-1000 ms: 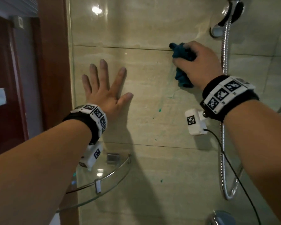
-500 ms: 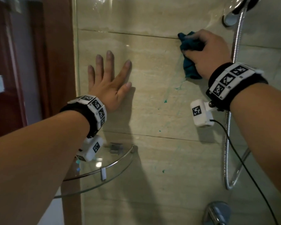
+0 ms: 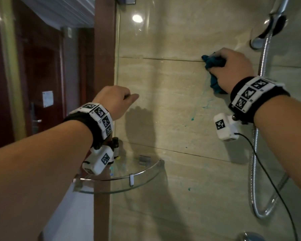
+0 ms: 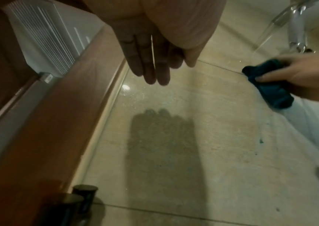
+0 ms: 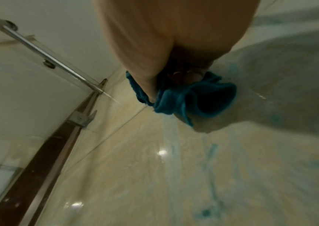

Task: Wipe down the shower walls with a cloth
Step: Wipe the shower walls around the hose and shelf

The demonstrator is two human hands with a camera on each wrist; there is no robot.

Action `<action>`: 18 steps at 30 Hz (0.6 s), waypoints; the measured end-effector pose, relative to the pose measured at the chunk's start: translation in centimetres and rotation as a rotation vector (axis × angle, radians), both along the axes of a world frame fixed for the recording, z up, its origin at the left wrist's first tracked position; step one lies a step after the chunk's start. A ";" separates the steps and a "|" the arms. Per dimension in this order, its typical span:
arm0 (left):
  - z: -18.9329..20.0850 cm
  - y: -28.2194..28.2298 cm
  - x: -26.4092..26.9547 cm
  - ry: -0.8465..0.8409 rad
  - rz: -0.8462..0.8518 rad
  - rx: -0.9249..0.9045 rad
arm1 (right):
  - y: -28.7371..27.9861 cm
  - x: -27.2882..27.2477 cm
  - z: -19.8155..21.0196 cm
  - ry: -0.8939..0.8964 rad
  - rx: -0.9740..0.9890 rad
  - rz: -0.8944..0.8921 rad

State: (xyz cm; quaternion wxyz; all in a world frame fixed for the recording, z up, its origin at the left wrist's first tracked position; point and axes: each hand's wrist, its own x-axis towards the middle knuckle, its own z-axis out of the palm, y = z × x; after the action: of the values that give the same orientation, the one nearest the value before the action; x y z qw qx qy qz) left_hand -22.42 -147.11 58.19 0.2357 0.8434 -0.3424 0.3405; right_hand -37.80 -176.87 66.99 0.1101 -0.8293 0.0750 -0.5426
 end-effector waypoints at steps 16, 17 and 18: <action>-3.4 -1.4 2.1 0.256 -0.035 0.082 | 12.5 12.3 1.7 0.455 -0.431 0.028; -3.3 -1.6 2.5 0.261 -0.044 0.064 | 13.0 13.1 0.7 0.463 -0.439 0.033; -3.4 -1.7 2.9 0.263 -0.044 0.055 | 13.4 13.6 -0.5 0.470 -0.453 0.029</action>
State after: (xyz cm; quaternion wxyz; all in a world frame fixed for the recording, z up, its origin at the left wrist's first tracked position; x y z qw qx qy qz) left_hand -19.53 -148.78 54.78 0.2628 0.8792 -0.3360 0.2125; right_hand -24.16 -163.50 66.48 -0.0897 -0.9362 -0.0362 -0.3378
